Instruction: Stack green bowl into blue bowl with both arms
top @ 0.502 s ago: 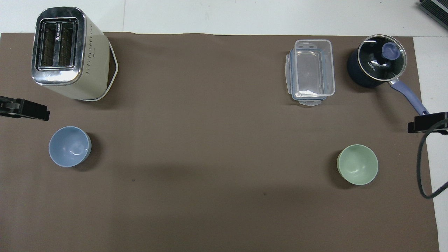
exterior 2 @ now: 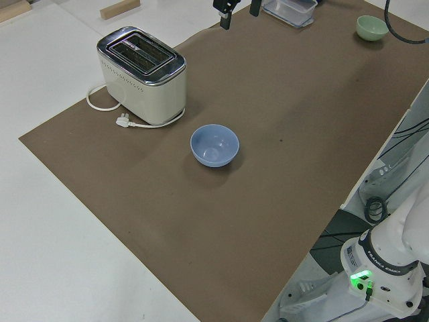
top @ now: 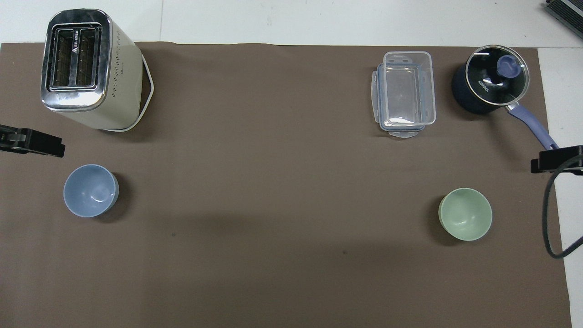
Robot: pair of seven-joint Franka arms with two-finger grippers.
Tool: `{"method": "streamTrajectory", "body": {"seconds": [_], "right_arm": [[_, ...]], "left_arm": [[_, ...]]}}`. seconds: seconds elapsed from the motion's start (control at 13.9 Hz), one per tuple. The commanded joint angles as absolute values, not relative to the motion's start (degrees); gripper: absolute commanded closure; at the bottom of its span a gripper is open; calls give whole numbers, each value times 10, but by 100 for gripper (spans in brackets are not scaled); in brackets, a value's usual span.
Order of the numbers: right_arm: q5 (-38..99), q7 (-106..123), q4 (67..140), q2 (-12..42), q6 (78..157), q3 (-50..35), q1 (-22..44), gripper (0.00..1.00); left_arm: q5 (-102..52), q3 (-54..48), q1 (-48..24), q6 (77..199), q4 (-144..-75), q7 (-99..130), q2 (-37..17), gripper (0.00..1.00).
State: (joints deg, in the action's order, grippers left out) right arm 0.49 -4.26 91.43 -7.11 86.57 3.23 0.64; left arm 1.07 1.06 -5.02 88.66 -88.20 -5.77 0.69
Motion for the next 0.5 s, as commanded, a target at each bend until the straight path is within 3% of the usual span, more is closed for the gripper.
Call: {"method": "streamTrajectory", "body": {"seconds": [0.0, 0.43], "right_arm": [[8, -32, 916, -76, 856, 30, 3, 0], [8, -32, 916, -76, 856, 30, 3, 0]], "left_arm": [[7, 12, -54, 882, -887, -54, 15, 0], [7, 11, -55, 882, -889, -53, 16, 0]]}}
